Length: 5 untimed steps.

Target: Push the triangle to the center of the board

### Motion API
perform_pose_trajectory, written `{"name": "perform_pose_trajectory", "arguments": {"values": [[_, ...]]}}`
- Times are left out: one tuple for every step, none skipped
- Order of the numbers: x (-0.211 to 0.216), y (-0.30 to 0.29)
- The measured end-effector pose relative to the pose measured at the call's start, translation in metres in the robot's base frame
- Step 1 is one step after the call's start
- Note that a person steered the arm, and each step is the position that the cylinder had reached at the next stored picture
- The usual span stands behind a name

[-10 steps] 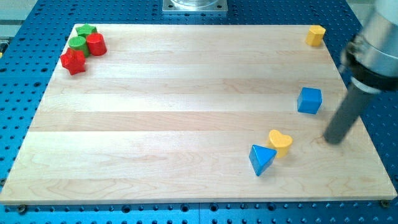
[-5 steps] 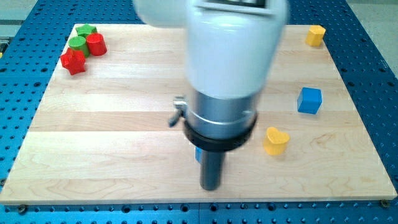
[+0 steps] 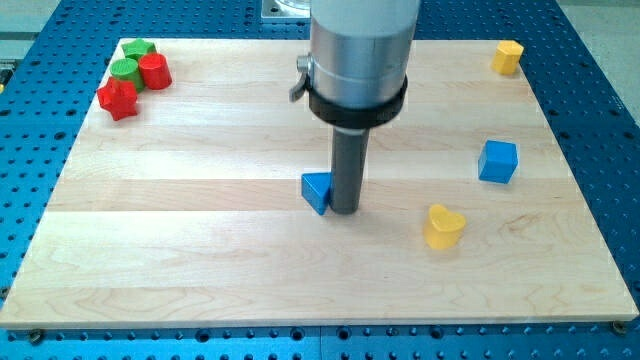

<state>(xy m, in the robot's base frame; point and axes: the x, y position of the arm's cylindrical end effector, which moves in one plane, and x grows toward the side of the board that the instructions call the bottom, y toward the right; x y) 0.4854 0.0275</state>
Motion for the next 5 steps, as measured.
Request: {"name": "perform_pose_trajectory", "arguments": {"values": [[-0.006, -0.055], [0.030, -0.063], [0.038, -0.129], [0.014, -0.117], [0.003, -0.074]]}}
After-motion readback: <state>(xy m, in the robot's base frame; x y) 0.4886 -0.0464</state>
